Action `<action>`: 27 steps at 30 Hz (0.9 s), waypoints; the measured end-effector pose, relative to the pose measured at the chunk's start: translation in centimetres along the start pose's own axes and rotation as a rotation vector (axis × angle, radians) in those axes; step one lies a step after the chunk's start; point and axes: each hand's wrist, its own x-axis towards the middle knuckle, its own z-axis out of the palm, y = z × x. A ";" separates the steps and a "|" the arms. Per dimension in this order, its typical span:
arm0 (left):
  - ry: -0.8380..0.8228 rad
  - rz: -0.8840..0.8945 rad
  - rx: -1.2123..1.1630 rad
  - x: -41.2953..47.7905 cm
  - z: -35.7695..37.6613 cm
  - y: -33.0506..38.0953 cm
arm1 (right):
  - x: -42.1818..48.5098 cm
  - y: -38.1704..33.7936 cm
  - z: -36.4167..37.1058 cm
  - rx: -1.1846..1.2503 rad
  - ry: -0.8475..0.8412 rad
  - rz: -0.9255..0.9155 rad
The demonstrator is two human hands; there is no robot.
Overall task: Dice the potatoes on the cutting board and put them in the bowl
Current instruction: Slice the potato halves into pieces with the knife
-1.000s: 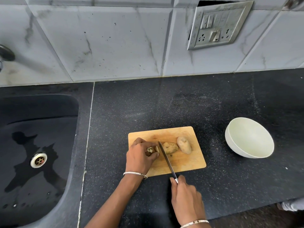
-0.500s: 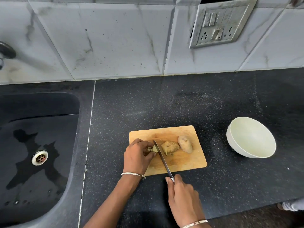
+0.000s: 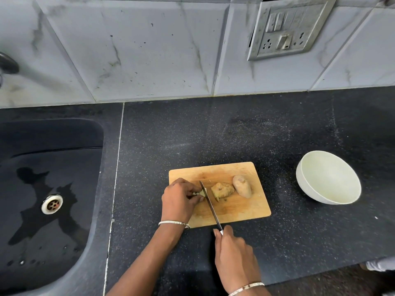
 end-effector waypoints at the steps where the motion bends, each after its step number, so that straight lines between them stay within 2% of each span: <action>1: -0.005 0.003 0.012 0.1 -0.1 0.0 | 0.0 -0.1 0.0 -0.002 0.003 0.002; 9: -0.047 0.046 0.136 0.5 -0.5 0.4 | 0.0 -0.1 -0.3 0.037 0.036 0.007; 17: -0.051 0.052 0.162 0.6 -0.5 0.5 | 0.0 -0.7 -0.3 0.038 0.008 0.030; 27: -0.119 0.079 0.213 1.5 -0.9 0.3 | 0.0 -1.8 -0.4 -0.102 -0.002 0.047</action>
